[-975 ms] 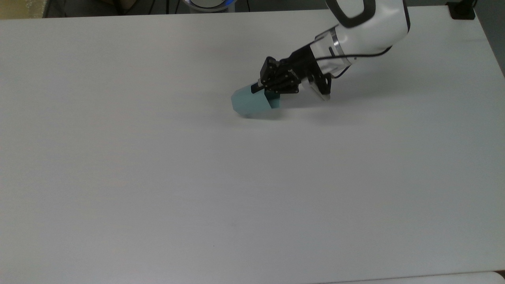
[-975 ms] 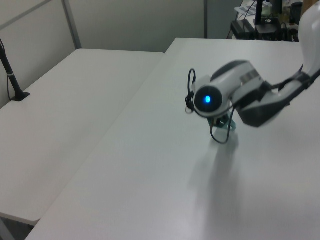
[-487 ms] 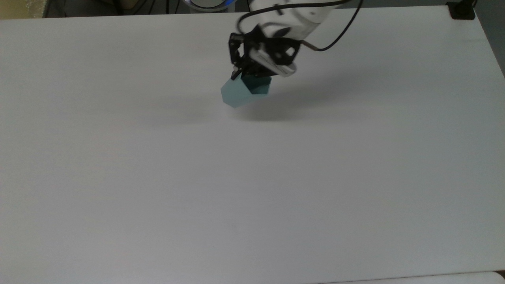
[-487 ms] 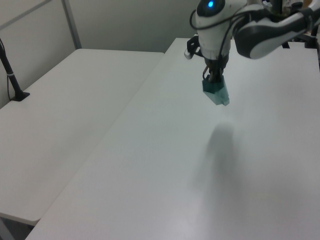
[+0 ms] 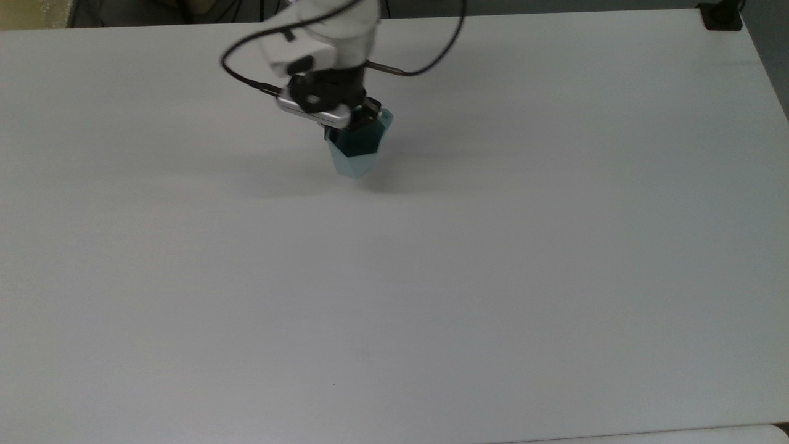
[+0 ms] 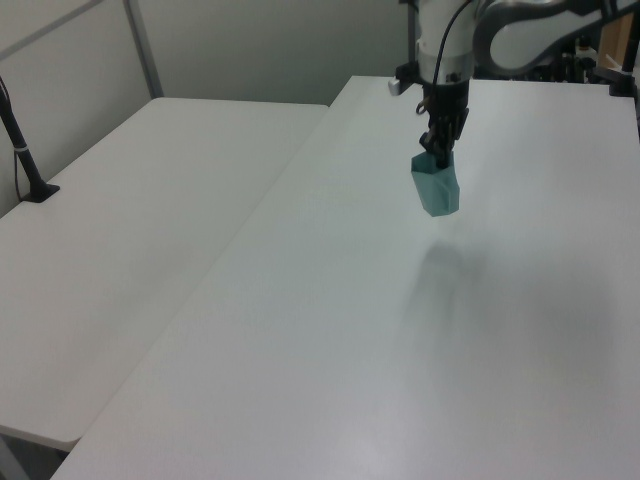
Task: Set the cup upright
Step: 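Lift and rotate the held cup so its base points down, then lower the upright cup onto the table surface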
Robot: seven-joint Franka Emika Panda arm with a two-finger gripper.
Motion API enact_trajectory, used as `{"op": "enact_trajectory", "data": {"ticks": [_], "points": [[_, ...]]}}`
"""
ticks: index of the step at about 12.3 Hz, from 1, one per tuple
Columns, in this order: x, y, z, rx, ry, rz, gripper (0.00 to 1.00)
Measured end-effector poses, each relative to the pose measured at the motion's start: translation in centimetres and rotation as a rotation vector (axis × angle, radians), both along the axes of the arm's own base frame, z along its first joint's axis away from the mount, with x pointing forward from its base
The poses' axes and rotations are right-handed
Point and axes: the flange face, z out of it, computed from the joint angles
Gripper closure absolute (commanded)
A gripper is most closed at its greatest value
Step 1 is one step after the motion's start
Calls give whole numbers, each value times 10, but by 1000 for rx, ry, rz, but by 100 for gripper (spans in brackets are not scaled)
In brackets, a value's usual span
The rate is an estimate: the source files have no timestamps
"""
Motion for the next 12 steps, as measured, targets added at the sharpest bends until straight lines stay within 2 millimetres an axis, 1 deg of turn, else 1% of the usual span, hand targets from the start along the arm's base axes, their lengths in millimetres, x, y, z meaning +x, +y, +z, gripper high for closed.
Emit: {"op": "enact_trajectory", "data": {"ticks": [2,3,5,6,8,12], "points": [[-3,-27,8,55,-13,-14,100],[-5,-44,9,77,-29,-28,100],[-6,-58,-1,111,-65,-39,100],[-5,-64,-15,138,-108,-53,100],[-9,-68,-39,164,-154,-72,100],[-15,-70,-58,158,-133,-76,100]]}}
